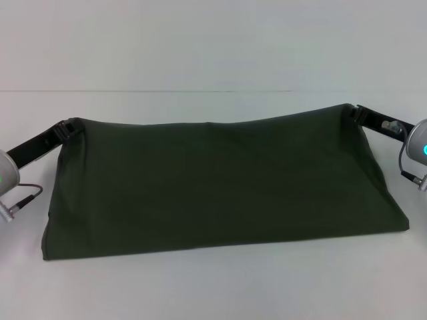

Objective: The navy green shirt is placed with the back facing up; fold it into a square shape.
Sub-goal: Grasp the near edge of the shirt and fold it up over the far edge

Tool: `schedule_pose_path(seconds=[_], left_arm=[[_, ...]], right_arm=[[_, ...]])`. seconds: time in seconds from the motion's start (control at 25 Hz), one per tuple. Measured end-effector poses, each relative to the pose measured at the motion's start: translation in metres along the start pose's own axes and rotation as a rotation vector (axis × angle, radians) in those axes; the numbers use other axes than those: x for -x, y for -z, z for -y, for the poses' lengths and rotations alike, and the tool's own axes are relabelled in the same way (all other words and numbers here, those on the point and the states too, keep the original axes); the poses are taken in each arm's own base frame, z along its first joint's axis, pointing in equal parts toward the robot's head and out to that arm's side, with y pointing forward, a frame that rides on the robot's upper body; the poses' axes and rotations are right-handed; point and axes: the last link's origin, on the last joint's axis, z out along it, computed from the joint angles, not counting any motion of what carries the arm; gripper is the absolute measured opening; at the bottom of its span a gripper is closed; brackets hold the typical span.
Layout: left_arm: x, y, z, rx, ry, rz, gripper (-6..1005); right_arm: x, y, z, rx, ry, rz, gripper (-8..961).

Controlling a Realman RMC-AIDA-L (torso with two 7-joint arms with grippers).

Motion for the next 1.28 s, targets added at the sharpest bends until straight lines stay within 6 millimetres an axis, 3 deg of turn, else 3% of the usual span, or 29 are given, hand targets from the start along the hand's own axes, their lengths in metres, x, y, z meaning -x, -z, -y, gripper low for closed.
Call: schedule_pose_path(seconds=[0.48,1.28], left_arm=[[-0.001,-0.012,-0.008,-0.017,-0.035,0.0,50],[0.011,-0.021,-0.008,-0.067,-0.063,-0.096,51]], right_arm=[[0.008,0.002,0.006,-0.033,-0.032,0.045,89],[-0.001,-0.006,0.007,-0.094,0.015,0.047,148]])
